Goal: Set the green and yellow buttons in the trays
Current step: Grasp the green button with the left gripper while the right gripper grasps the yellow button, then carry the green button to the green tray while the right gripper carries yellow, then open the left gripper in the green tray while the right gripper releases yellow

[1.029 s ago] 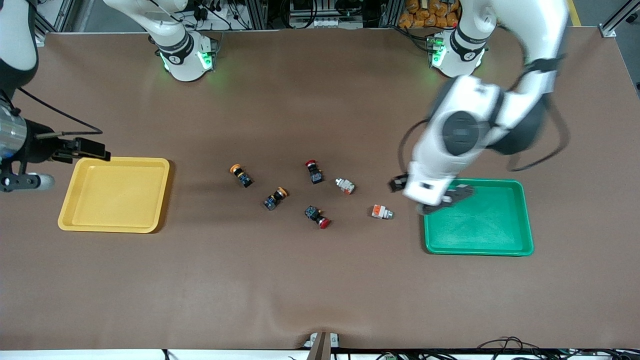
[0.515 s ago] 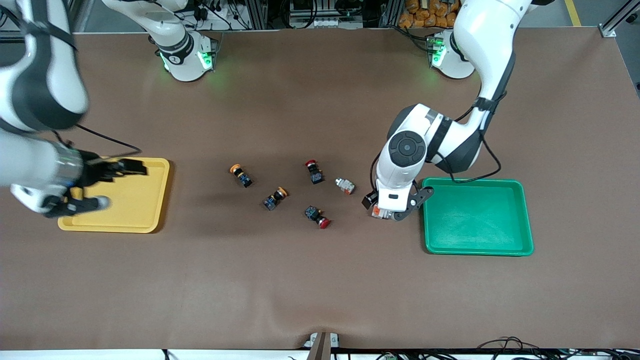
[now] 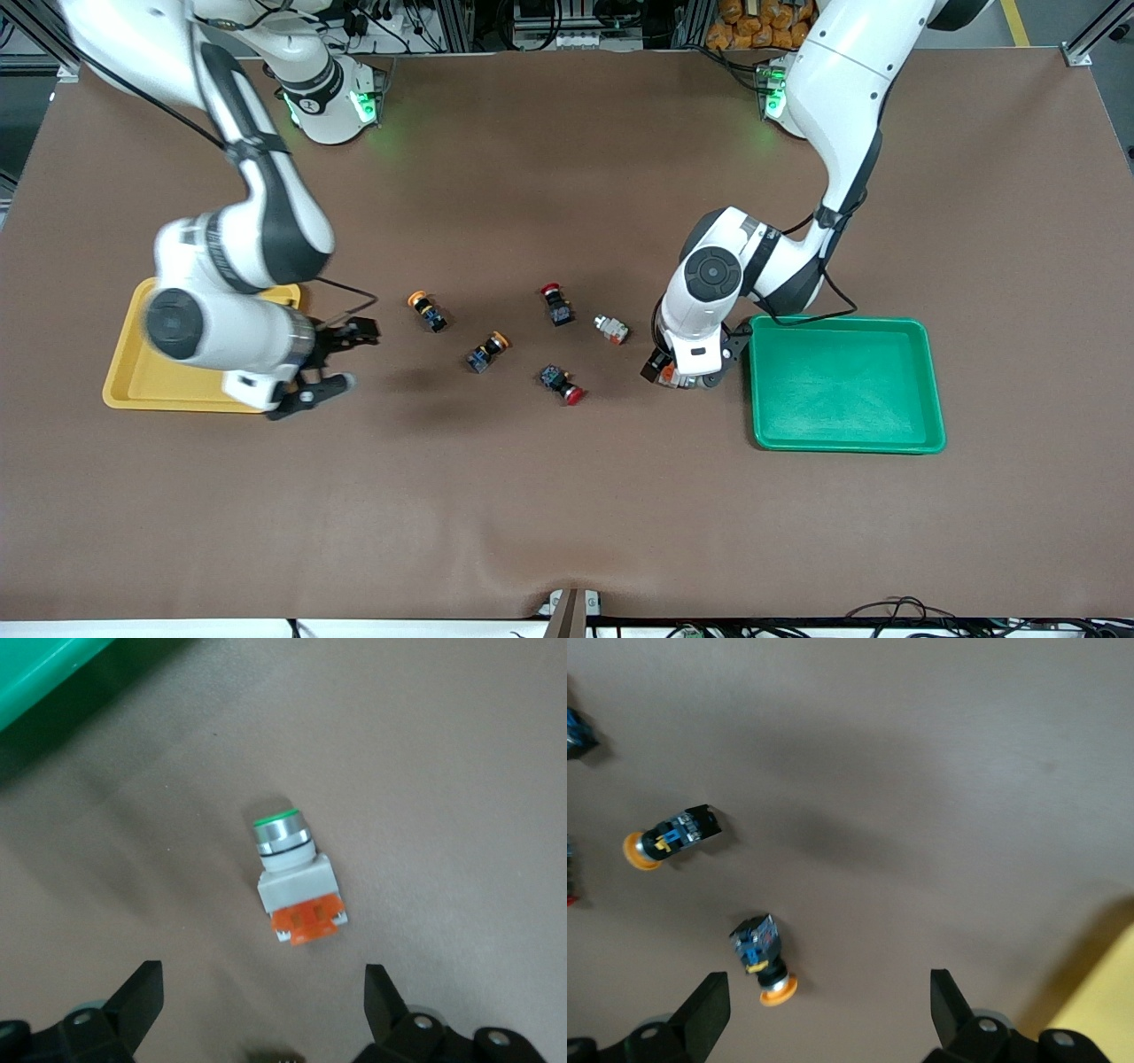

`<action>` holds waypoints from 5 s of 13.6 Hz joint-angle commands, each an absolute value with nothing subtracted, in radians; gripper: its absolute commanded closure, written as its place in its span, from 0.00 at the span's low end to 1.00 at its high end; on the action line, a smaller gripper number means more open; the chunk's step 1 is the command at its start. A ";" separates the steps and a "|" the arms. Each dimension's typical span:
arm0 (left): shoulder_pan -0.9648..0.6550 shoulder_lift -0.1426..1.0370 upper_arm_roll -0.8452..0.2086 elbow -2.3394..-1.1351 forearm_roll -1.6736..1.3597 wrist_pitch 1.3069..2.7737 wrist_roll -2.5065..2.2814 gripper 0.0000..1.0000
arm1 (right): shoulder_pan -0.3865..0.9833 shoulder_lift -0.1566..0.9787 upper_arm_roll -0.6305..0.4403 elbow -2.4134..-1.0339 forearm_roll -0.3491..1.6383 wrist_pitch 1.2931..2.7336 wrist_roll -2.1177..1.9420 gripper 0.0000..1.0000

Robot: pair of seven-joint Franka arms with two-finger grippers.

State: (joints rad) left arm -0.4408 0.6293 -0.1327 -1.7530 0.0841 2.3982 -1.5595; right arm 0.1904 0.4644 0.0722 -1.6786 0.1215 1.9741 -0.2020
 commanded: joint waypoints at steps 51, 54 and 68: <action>0.024 0.601 -0.132 -1.686 0.086 2.163 -0.517 1.00 | -0.198 0.330 0.034 -1.902 0.029 2.201 -0.856 1.00; 0.083 0.636 -0.132 -1.692 0.086 2.166 -0.405 1.00 | -0.261 0.356 0.035 -1.902 -0.037 2.198 -0.975 1.00; 0.094 0.539 -0.231 -1.695 0.086 2.077 -0.446 0.00 | -0.190 0.396 0.048 -1.767 -0.002 2.056 -0.815 0.00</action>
